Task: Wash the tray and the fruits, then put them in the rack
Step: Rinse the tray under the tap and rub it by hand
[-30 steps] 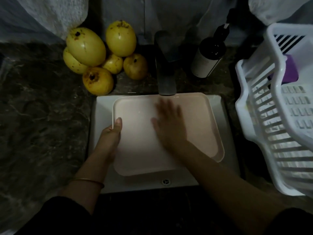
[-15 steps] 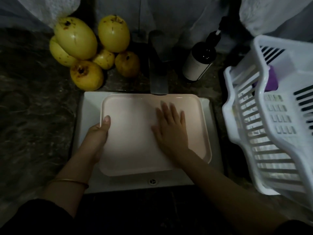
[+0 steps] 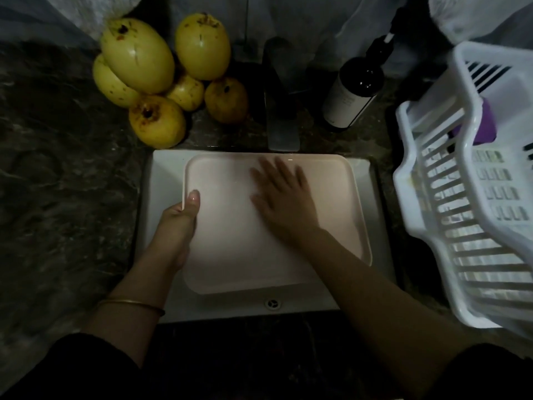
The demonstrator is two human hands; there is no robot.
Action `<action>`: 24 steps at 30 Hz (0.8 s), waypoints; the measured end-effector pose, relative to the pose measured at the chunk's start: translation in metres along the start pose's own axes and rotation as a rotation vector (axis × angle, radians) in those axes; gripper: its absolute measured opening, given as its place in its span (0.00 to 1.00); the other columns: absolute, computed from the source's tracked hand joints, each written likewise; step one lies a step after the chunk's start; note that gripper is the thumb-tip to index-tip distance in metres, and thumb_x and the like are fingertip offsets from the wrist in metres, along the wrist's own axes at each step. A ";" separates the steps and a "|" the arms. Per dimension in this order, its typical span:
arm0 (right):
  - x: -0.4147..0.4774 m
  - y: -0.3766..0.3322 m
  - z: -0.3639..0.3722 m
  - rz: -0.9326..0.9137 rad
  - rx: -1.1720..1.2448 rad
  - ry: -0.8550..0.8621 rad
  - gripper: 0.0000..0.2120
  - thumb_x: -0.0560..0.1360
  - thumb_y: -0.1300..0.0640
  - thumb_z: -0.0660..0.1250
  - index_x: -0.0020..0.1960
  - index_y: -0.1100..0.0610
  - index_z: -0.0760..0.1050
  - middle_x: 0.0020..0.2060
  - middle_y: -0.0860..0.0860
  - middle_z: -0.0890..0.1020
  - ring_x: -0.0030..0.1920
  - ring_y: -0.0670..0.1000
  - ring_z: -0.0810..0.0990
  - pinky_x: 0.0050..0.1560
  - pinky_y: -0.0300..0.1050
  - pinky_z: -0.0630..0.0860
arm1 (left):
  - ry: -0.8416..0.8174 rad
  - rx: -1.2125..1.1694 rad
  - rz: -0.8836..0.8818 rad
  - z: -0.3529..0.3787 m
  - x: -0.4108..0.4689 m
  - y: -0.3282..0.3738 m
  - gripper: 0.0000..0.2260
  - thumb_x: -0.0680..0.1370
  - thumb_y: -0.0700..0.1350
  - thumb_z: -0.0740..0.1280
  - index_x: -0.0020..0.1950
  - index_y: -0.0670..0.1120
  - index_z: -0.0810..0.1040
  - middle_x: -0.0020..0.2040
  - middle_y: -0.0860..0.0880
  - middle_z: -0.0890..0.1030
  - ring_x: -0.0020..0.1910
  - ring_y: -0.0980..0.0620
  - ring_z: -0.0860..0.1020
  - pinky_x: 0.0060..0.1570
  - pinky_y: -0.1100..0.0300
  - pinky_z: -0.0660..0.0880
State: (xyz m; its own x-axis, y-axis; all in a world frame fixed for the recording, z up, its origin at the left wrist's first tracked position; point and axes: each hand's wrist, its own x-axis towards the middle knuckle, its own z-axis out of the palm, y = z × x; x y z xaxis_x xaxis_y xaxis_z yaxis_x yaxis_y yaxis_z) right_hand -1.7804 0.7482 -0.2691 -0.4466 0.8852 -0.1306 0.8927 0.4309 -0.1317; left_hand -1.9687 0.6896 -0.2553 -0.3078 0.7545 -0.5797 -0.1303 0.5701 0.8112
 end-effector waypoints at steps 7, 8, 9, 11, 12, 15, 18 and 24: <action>-0.038 0.011 0.024 0.679 0.116 0.145 0.28 0.81 0.42 0.44 0.78 0.51 0.51 0.78 0.54 0.50 0.77 0.57 0.45 0.75 0.57 0.43 | 0.027 0.031 -0.035 -0.008 0.001 -0.007 0.17 0.80 0.56 0.59 0.55 0.44 0.78 0.43 0.46 0.82 0.40 0.48 0.80 0.38 0.58 0.75; -0.038 0.003 0.024 0.804 0.148 0.150 0.29 0.81 0.42 0.44 0.78 0.54 0.50 0.77 0.56 0.50 0.77 0.58 0.46 0.75 0.58 0.44 | 0.019 0.038 -0.027 -0.007 0.000 -0.006 0.17 0.80 0.56 0.59 0.55 0.45 0.78 0.43 0.46 0.82 0.40 0.49 0.79 0.37 0.59 0.74; -0.034 -0.008 0.025 0.900 0.186 0.137 0.30 0.81 0.42 0.43 0.78 0.55 0.48 0.77 0.57 0.49 0.77 0.59 0.45 0.75 0.59 0.43 | 0.009 0.046 -0.012 -0.006 -0.001 -0.004 0.16 0.81 0.56 0.58 0.55 0.46 0.78 0.42 0.48 0.81 0.39 0.51 0.79 0.36 0.60 0.73; -0.024 -0.030 0.024 0.943 0.229 0.094 0.30 0.81 0.42 0.43 0.78 0.56 0.45 0.77 0.57 0.46 0.77 0.59 0.42 0.74 0.62 0.41 | 0.000 0.049 0.013 -0.002 -0.004 -0.001 0.13 0.81 0.55 0.57 0.54 0.49 0.76 0.40 0.51 0.79 0.38 0.54 0.77 0.33 0.62 0.71; -0.020 -0.042 0.023 0.892 0.228 0.081 0.30 0.81 0.42 0.43 0.78 0.55 0.44 0.77 0.57 0.45 0.77 0.59 0.41 0.73 0.63 0.40 | 0.000 0.042 0.020 0.000 -0.005 0.000 0.13 0.81 0.55 0.57 0.54 0.49 0.75 0.40 0.52 0.79 0.38 0.54 0.77 0.33 0.62 0.71; -0.011 -0.071 0.023 0.571 0.184 0.122 0.29 0.81 0.43 0.42 0.78 0.53 0.47 0.78 0.54 0.47 0.77 0.59 0.44 0.74 0.63 0.40 | 0.000 0.028 0.035 0.001 -0.006 0.005 0.13 0.81 0.55 0.57 0.56 0.49 0.75 0.41 0.51 0.79 0.39 0.54 0.77 0.34 0.62 0.72; -0.017 -0.093 0.022 0.137 0.124 0.148 0.29 0.79 0.43 0.44 0.77 0.52 0.54 0.77 0.52 0.54 0.77 0.56 0.48 0.73 0.62 0.41 | -0.032 0.027 0.027 0.002 -0.006 0.009 0.14 0.82 0.55 0.56 0.54 0.49 0.77 0.42 0.50 0.81 0.40 0.53 0.80 0.34 0.63 0.76; -0.033 -0.059 0.021 -0.495 -0.019 0.113 0.31 0.75 0.38 0.59 0.74 0.53 0.64 0.75 0.54 0.62 0.76 0.58 0.55 0.74 0.61 0.49 | -0.043 0.035 -0.012 -0.007 -0.002 0.006 0.16 0.81 0.58 0.57 0.50 0.49 0.79 0.46 0.45 0.83 0.45 0.47 0.82 0.43 0.55 0.78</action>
State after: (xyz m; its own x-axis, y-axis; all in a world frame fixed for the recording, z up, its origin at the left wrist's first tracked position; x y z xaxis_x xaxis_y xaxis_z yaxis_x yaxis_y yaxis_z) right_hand -1.8193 0.6899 -0.2778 -0.8079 0.5872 0.0503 0.5773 0.8057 -0.1326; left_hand -1.9755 0.6896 -0.2487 -0.2651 0.7608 -0.5924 -0.1002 0.5893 0.8017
